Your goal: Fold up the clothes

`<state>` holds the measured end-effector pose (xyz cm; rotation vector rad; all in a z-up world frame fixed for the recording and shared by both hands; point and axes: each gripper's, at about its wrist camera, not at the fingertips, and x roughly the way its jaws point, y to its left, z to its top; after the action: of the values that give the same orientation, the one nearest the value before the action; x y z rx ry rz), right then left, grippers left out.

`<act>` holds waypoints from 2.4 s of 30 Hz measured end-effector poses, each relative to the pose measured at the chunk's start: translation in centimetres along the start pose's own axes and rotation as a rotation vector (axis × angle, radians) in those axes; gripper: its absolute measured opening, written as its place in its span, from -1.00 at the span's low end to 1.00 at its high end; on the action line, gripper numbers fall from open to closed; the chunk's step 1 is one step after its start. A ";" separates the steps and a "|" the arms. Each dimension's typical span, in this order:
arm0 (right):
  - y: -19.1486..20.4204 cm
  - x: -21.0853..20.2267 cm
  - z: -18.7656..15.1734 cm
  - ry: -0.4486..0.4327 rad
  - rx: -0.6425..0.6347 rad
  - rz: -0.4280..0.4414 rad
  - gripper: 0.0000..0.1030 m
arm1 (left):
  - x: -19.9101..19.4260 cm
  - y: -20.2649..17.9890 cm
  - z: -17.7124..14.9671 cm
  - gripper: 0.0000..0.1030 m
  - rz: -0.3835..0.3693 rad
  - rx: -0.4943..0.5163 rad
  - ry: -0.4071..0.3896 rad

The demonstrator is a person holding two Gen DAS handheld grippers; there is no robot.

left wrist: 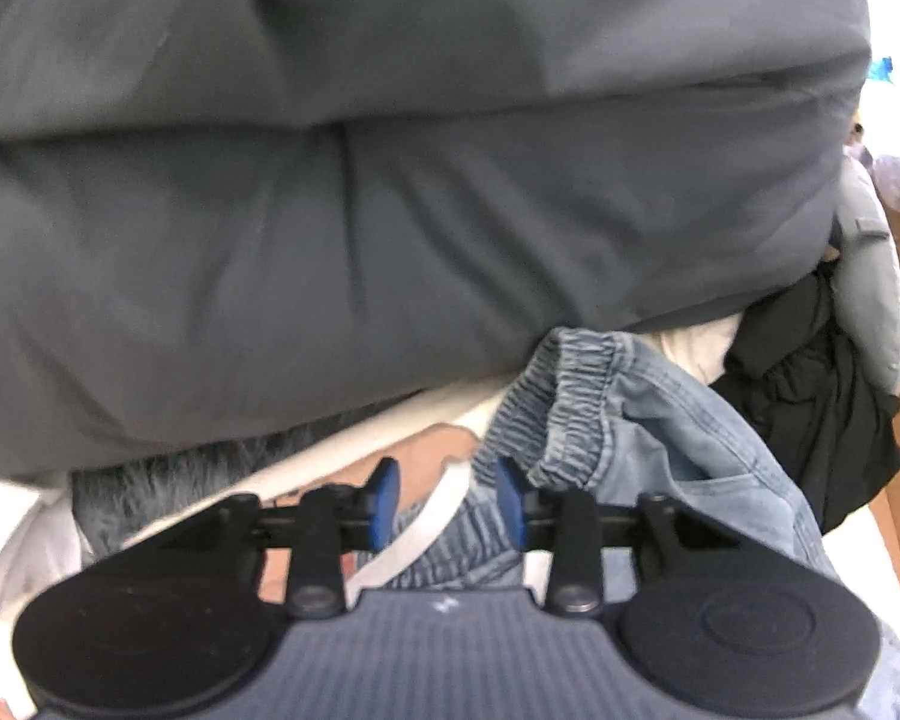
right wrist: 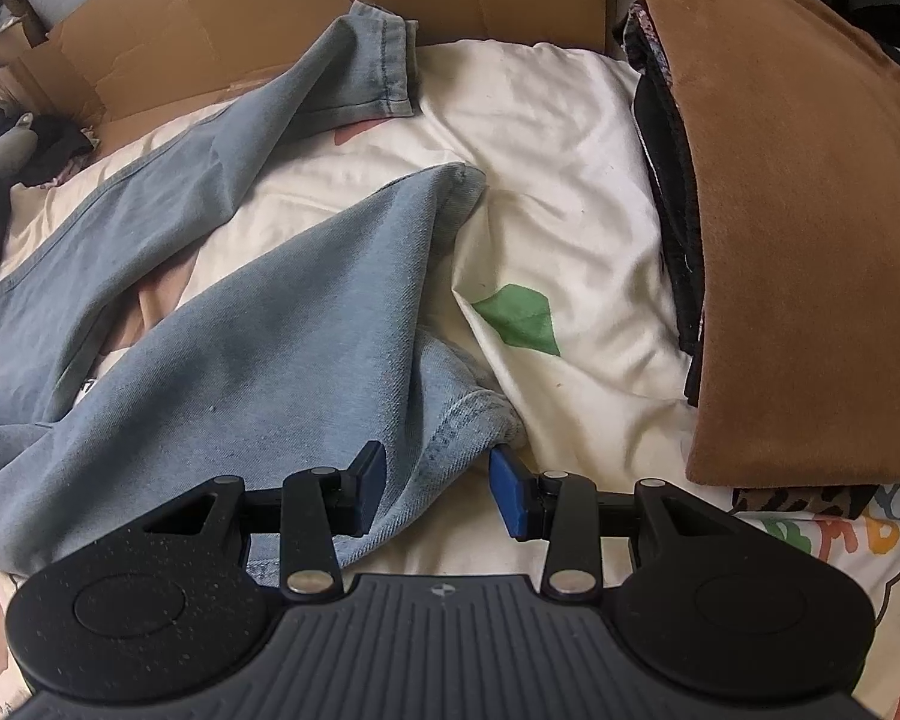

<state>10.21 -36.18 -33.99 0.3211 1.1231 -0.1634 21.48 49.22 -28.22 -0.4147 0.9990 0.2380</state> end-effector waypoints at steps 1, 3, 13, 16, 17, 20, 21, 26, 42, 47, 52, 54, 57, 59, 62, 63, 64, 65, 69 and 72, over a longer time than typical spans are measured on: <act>0.1 0.0 0.0 0.000 -0.002 -0.001 -0.12 | 0.1 0.3 -0.2 -0.22 -0.012 -0.011 0.007; 0.3 0.0 0.1 0.003 -0.007 -0.004 -0.12 | 0.4 0.9 -0.5 -0.22 -0.033 -0.029 0.016; 1.5 -0.7 0.5 0.020 -0.066 -0.038 -0.12 | 1.3 2.5 -1.9 -0.25 -0.087 0.001 0.015; 2.4 -1.6 1.0 0.029 -0.117 -0.048 -0.12 | 2.6 3.4 -1.9 -0.25 -0.161 -0.016 0.034; 2.7 -1.9 1.2 0.031 -0.141 -0.050 -0.12 | 3.1 3.8 -1.9 -0.25 -0.187 -0.029 0.043; 3.6 -2.9 1.8 0.027 -0.203 -0.057 -0.10 | 4.2 4.7 -2.1 -0.25 -0.238 -0.063 0.060; 3.8 -3.2 1.9 0.024 -0.217 -0.059 -0.08 | 4.4 4.9 -2.1 -0.25 -0.249 -0.069 0.062; 4.4 -3.3 2.2 0.026 -0.204 -0.059 -0.06 | 5.0 5.2 -1.9 -0.60 -0.276 -0.079 0.083; 5.5 -2.7 1.9 0.028 -0.214 -0.045 -0.06 | 1.4 0.8 2.6 -0.99 -0.281 0.028 0.067; 5.3 -2.3 1.5 0.029 -0.206 -0.033 -0.06 | 1.8 -2.4 3.7 -0.98 -0.286 0.059 0.087; 4.5 -2.0 1.2 0.029 -0.181 -0.031 -0.06 | 2.8 -6.1 3.4 -0.98 -0.291 0.084 0.123; 4.2 -1.8 1.1 0.029 -0.170 -0.029 -0.06 | 3.3 -7.9 3.1 -0.98 -0.295 0.098 0.146; 3.7 -1.7 0.8 0.027 -0.159 -0.026 -0.06 | 3.3 -10.4 2.3 -0.98 -0.316 0.139 0.176; 3.4 -1.6 0.7 0.026 -0.148 -0.023 -0.06 | 3.3 -11.7 1.6 -0.98 -0.325 0.164 0.192; 3.0 -1.6 0.7 0.021 -0.129 -0.017 -0.06 | 3.4 -13.0 0.6 -0.98 -0.328 0.190 0.217; 2.9 -1.6 0.7 0.018 -0.124 -0.015 -0.06 | 3.4 -13.3 0.3 -0.97 -0.330 0.197 0.227; 2.8 -1.6 0.7 0.015 -0.120 -0.014 -0.06 | 3.3 -13.5 0.1 -0.96 -0.330 0.205 0.234; 2.7 -1.6 0.7 0.012 -0.115 -0.013 -0.06 | 3.2 -13.6 -0.2 -0.95 -0.329 0.215 0.238; 2.0 -1.8 0.7 -0.007 -0.081 -0.007 -0.06 | 2.3 -14.0 -0.7 -0.57 -0.314 0.241 0.241; 1.5 -2.0 0.8 -0.024 -0.034 -0.003 -0.06 | 1.3 -14.0 -0.8 -0.32 -0.306 0.247 0.235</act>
<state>10.45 -35.10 -31.58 0.2862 1.1015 -0.1507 26.84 36.32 -26.54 -0.3685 1.1634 -0.2136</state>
